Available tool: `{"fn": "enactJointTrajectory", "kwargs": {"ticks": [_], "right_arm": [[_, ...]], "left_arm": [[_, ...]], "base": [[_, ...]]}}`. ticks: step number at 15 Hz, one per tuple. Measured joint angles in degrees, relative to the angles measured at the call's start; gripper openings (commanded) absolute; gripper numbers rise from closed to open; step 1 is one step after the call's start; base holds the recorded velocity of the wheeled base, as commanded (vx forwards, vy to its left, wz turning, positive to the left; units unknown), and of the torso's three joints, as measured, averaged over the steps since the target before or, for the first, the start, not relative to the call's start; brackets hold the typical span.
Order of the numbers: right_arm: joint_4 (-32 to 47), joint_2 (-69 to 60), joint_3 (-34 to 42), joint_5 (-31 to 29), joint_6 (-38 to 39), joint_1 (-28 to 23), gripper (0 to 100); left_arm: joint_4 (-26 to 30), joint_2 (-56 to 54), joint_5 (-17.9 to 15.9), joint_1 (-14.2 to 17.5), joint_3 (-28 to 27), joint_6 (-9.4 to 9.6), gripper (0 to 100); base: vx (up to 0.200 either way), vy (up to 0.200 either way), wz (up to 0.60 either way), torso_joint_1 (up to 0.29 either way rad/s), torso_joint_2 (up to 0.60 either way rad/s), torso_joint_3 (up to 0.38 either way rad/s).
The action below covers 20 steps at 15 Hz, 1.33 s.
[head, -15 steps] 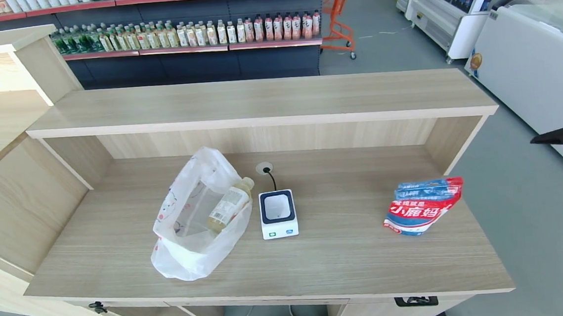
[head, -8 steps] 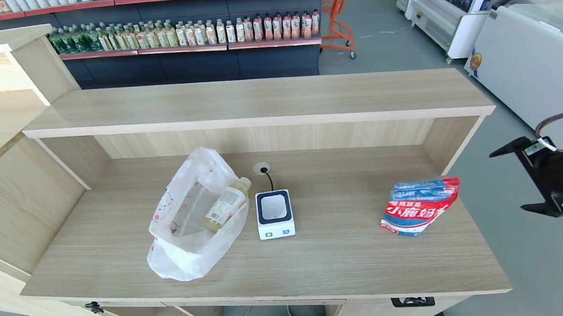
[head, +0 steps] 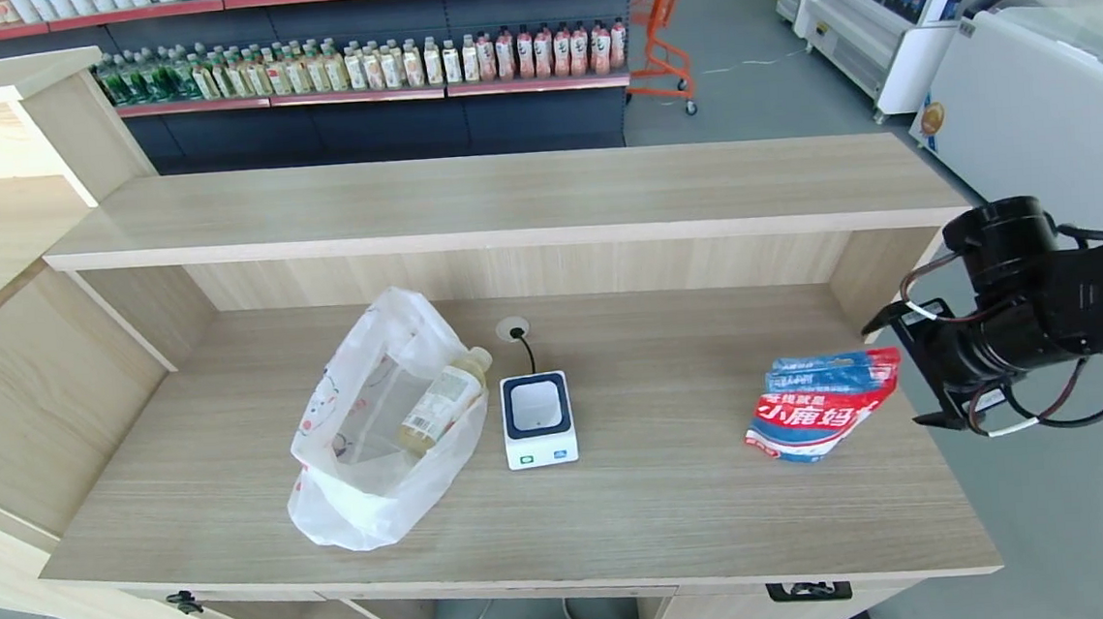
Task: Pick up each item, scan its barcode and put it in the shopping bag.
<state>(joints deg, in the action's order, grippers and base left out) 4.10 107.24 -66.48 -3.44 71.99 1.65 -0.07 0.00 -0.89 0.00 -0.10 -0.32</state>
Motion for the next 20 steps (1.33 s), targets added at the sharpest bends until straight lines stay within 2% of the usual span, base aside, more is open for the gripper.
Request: {"fn": "enactJointTrajectory", "kwargs": {"ticks": [4, 8, 12, 13, 17, 20], "right_arm": [[-2.0, 6.9, -5.3, -0.5, -3.4, 1.2, 100], [-7.7, 12.7, -6.0, -1.9, -8.4, 3.5, 100], [-13.0, 16.7, -6.1, -2.7, -9.0, 6.6, 100], [-13.2, 17.5, -6.1, -3.4, -9.5, 7.3, 0], [-13.3, 19.5, -5.9, -5.1, -14.5, 8.5, 0], [-15.3, 20.1, -5.3, -8.1, -24.1, 8.4, 0]], "left_arm": [[0.0, 0.0, 0.0, 0.0, 0.0, -0.01, 100], [0.0, 0.0, 0.0, 0.0, 0.0, 0.00, 100], [0.0, 0.0, 0.0, 0.0, 0.0, -0.01, 100], [0.0, 0.0, 0.0, 0.0, 0.0, 0.00, 100], [0.0, 0.0, 0.0, 0.0, 0.0, -0.01, 100], [0.0, 0.0, 0.0, 0.0, 0.0, -0.01, 100]], "base": [[0.000, 0.000, 0.00, 0.000, 0.00, 0.000], [0.000, 0.000, 0.00, 0.000, 0.00, 0.000], [0.000, 0.000, 0.00, 0.000, 0.00, 0.000], [0.000, 0.000, 0.00, 0.000, 0.00, 0.000], [0.000, 0.000, 0.00, 0.000, 0.00, 0.000], [0.000, 0.000, 0.00, 0.000, 0.00, 0.000]]}}
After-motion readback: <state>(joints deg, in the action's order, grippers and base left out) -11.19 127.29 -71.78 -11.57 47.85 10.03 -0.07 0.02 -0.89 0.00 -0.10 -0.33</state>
